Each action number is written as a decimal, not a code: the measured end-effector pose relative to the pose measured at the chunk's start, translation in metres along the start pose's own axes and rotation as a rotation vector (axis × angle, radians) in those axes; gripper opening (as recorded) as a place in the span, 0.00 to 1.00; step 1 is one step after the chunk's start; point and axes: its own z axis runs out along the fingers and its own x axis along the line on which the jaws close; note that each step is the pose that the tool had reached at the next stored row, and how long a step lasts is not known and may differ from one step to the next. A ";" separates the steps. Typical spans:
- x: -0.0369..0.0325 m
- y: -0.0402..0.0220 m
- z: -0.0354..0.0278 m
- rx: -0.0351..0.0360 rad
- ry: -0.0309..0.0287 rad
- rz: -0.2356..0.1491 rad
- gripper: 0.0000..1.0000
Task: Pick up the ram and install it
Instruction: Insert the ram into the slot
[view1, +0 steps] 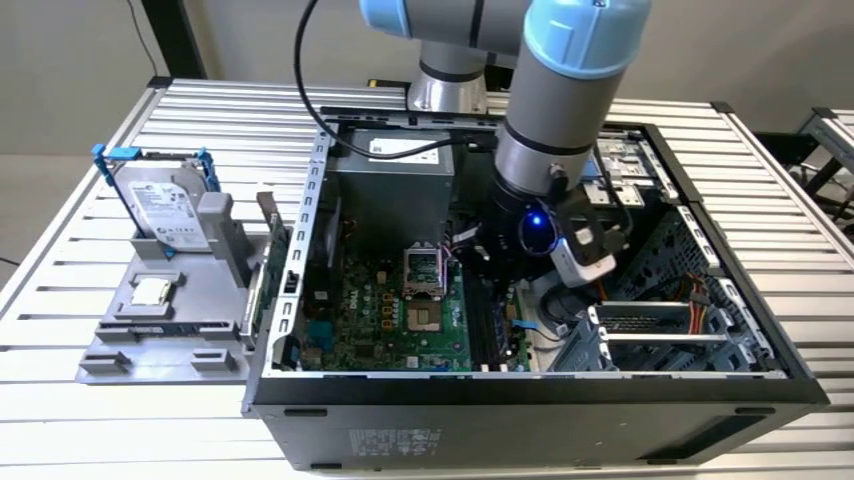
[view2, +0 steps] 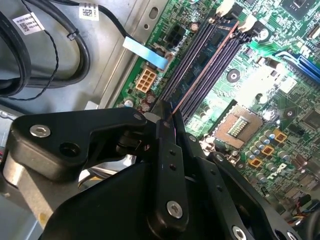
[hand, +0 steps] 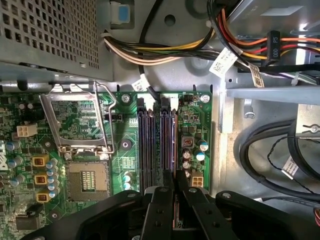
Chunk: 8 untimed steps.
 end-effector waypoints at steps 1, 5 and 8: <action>-0.0004 0.0000 0.0000 0.0000 0.0000 -0.001 0.00; -0.0009 0.0001 0.0012 -0.0002 -0.0003 -0.003 0.00; -0.0012 0.0003 0.0035 0.0000 -0.0003 -0.004 0.00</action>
